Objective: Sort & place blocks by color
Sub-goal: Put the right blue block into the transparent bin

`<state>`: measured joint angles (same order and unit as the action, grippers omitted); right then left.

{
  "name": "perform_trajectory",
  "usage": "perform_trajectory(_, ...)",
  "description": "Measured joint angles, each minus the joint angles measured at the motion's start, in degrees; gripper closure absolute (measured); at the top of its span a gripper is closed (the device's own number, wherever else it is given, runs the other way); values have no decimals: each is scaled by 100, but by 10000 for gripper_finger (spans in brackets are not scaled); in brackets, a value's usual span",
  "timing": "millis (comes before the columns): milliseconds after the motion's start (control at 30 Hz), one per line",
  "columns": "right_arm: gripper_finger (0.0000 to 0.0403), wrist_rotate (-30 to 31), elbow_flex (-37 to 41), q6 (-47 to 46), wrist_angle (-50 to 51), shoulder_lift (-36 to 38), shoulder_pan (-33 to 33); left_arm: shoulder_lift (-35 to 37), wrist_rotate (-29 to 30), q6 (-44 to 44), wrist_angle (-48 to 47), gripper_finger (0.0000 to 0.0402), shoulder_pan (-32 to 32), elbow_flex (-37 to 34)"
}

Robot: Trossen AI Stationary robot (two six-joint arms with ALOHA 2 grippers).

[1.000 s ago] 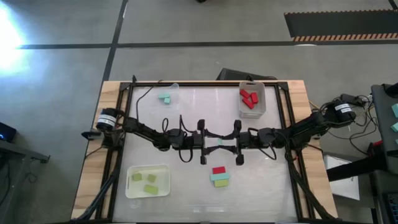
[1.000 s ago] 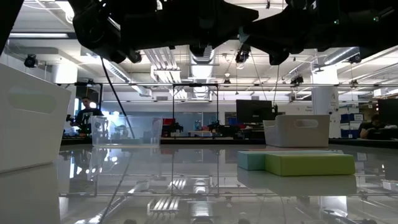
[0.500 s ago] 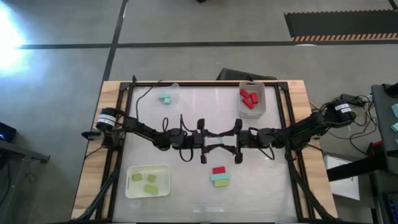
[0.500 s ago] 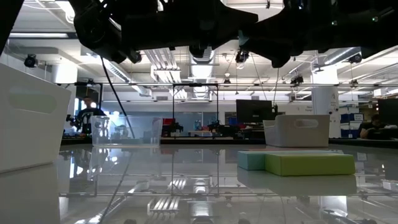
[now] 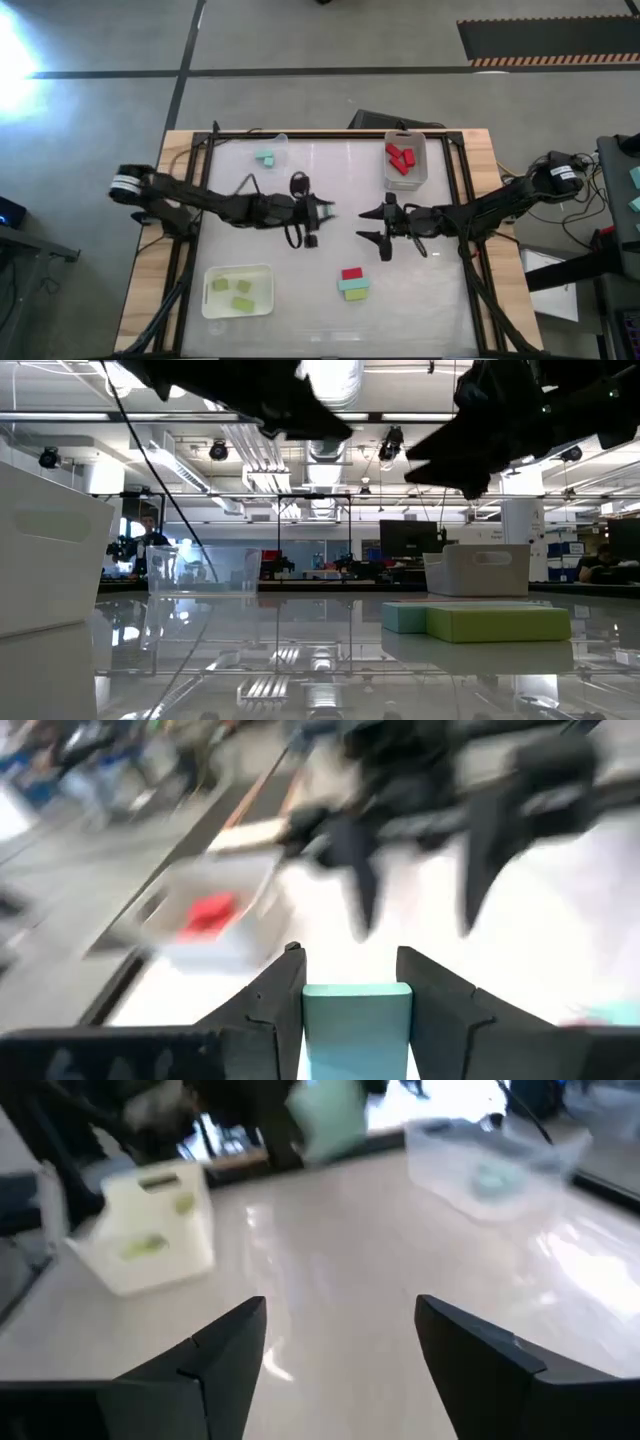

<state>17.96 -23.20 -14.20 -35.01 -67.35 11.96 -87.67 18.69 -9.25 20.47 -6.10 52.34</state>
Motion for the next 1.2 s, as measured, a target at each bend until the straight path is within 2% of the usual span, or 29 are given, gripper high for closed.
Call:
perform_trajectory(133, 165, 32, 0, -242, 377, 63, -1, 638, 573, 275, -1507, 286, 287, 11)
perform_trajectory(267, 171, 28, 0, -252, 419, 82, -2, 1056, 628, 579, -2966, 286, 812, 123)
perform_trajectory(433, 173, 53, 0, -244, 431, 135, -2, 1180, 632, 758, -4723, 286, 1675, 446)
perform_trajectory(633, 173, 68, 0, -240, 455, 139, -2, 996, 598, 752, -6252, 286, 2843, 758)
perform_trajectory(967, 172, 159, 2, -233, 473, 131, -2, 441, 466, 286, -6503, 286, 4405, 758)
perform_trajectory(1200, 172, 161, 2, -230, 473, 129, -2, -71, 243, 266, -6496, 286, 4776, 730)
